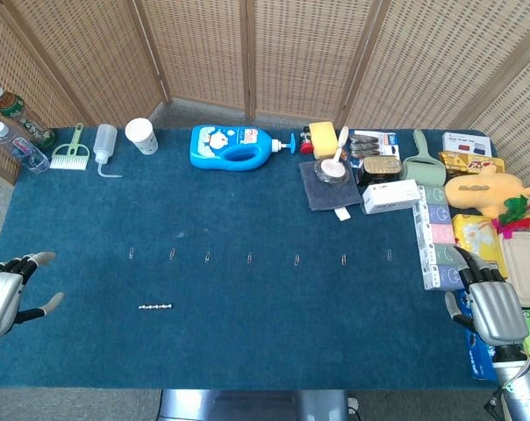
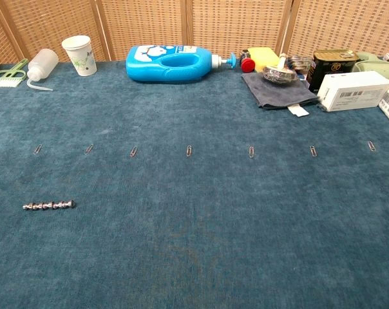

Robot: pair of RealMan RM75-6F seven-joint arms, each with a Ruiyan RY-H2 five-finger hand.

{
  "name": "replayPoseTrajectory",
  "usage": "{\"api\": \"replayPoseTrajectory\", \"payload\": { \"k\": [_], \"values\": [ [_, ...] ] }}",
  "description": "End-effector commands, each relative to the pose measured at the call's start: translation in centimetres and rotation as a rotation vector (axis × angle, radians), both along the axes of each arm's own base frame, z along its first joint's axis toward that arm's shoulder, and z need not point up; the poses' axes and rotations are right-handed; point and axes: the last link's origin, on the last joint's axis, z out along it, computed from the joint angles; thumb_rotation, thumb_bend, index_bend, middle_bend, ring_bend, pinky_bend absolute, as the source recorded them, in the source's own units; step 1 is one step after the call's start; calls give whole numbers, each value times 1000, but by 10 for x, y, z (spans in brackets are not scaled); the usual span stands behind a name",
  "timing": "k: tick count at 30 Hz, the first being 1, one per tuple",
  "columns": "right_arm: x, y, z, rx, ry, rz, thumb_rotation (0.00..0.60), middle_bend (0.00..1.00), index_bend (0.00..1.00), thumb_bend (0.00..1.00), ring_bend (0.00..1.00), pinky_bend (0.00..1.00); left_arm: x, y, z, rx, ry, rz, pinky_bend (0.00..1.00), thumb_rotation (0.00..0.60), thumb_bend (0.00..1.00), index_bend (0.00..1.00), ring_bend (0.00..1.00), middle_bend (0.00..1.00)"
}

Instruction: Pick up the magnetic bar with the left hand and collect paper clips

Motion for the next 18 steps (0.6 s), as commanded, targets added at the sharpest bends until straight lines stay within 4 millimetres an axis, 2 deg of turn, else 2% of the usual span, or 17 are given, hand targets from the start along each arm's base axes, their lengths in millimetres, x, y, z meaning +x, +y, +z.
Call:
{"api": "replayPoseTrajectory", "payload": {
  "k": [1, 18],
  "values": [
    [0, 0, 0, 2, -2, -2, 600, 137, 7, 500, 146, 252, 1, 0, -1, -3, -1, -1, 434, 475, 207, 256, 412, 373],
    [1, 2, 1, -7, -10, 2, 600, 137, 7, 500, 146, 252, 2, 5, 6, -15, 8, 6, 434, 477, 208, 250, 412, 373]
  ]
}}
